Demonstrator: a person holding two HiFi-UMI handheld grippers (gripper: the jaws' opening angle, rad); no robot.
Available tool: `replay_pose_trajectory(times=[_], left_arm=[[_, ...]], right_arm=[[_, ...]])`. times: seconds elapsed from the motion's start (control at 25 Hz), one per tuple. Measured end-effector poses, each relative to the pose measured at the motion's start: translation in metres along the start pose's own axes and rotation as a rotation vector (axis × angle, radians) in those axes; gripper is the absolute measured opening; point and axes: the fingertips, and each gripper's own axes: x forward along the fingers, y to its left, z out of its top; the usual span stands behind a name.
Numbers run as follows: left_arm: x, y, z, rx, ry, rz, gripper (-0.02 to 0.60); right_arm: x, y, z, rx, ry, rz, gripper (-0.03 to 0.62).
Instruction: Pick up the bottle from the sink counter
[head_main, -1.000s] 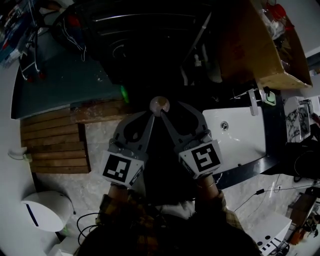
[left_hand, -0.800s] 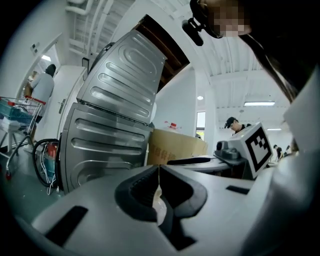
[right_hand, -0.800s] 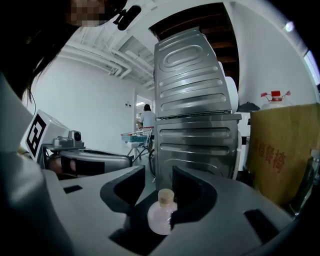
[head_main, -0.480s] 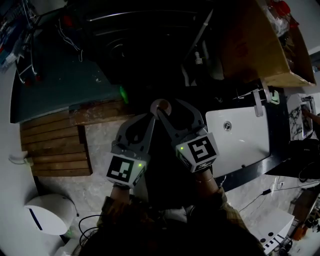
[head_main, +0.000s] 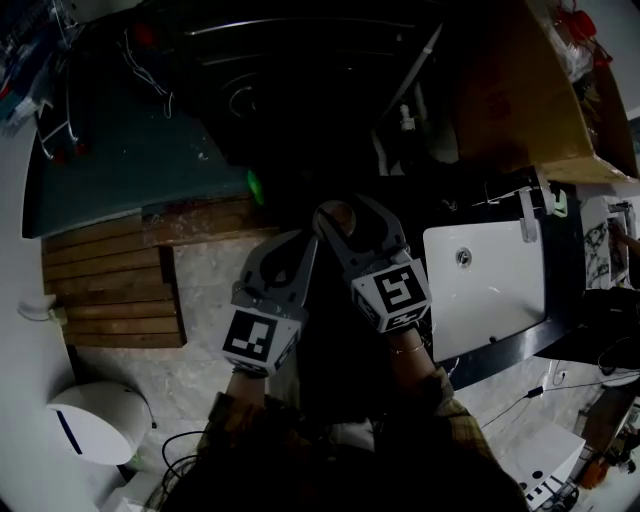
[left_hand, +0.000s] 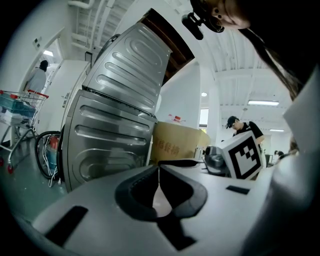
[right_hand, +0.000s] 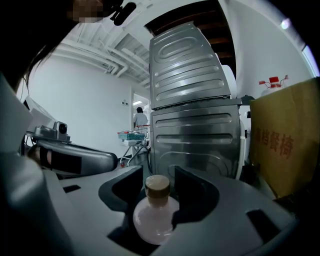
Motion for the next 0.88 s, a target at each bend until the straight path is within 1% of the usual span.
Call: replay_pose_trajectory(times=[0.2, 0.32, 0.48, 0.56, 0.6, 0.68, 0.8, 0.88], left_arm=[[-0.001, 0.003, -0.004, -0.012, 0.008, 0.006, 0.023], [-0.003, 0.006, -0.006, 0.007, -0.004, 0.004, 0.023], [-0.006, 0.008, -0.009, -0.027, 0.029, 0.014, 0.023], [-0.007, 0.010, -0.015, -0.019, 0.040, 0.012, 0.023], [-0.007, 0.010, -0.014, -0.017, 0.032, 0.012, 0.023], [-0.007, 0.011, -0.010, -0.027, 0.011, 0.013, 0.023], [-0.009, 0.012, -0.010, -0.041, 0.013, 0.013, 0.023], [-0.009, 0.012, -0.010, -0.041, 0.012, 0.013, 0.023]], right_arm=[[0.009, 0.001, -0.008, -0.013, 0.008, -0.009, 0.187], [0.012, -0.001, -0.013, -0.004, 0.018, -0.021, 0.187], [0.015, -0.006, -0.020, 0.024, 0.023, -0.031, 0.187], [0.016, -0.006, -0.022, 0.013, 0.030, -0.035, 0.187], [0.017, -0.006, -0.022, 0.003, 0.033, -0.039, 0.187], [0.017, -0.005, -0.022, -0.021, 0.036, -0.049, 0.186], [0.018, -0.003, -0.023, -0.061, 0.041, -0.060, 0.173], [0.018, -0.003, -0.022, -0.063, 0.038, -0.062, 0.172]])
